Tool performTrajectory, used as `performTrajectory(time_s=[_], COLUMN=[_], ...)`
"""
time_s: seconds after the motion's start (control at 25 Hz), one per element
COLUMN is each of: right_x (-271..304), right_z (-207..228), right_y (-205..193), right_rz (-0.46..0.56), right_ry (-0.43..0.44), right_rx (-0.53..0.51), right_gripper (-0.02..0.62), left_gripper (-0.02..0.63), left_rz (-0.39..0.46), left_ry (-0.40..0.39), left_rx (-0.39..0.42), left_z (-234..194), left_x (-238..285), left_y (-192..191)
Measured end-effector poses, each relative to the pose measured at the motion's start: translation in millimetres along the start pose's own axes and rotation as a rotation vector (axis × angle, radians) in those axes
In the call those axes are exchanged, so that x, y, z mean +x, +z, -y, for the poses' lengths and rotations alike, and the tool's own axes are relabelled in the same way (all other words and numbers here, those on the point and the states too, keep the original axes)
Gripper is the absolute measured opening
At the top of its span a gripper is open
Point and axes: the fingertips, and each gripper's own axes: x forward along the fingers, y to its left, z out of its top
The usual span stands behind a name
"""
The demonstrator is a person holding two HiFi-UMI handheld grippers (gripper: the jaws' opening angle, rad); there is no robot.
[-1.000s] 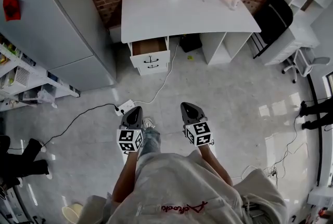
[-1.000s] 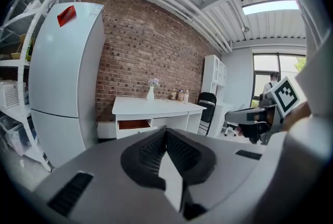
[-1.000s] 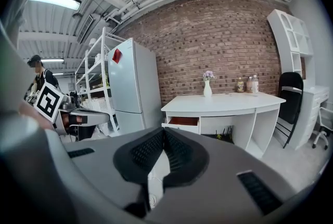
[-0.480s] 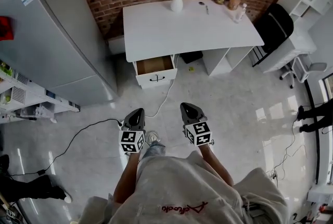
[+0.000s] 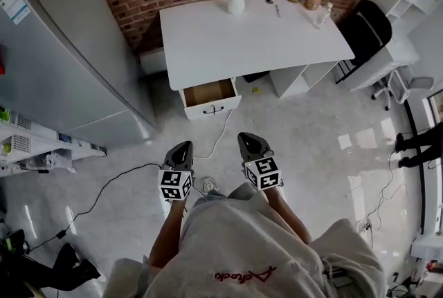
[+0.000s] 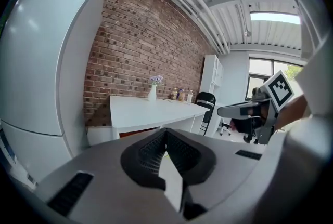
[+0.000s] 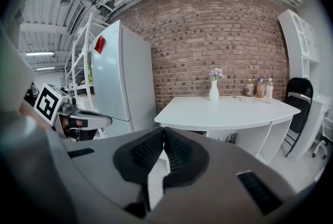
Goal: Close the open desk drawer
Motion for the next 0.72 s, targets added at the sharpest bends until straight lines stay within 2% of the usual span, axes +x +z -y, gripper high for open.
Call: performTrajectory(time_s=[0.24,0.72], right_x=[12.8,48.0], right_z=[15.8,60.0], right_y=[-6.7,-0.8], right_rz=[-0.025,-0.061], right_ry=[0.016,0.182], right_rx=[0.020,-0.033], right_gripper=[0.017,0.017], left_gripper=[0.012,0.012], left_rz=[-0.033,-0.059], left_ry=[0.005,0.125], left_rx=[-0.003,-0.061], left_z=[1.6,16.1], left_x=[20.1,66.0], left_y=[-4.1,-10.2])
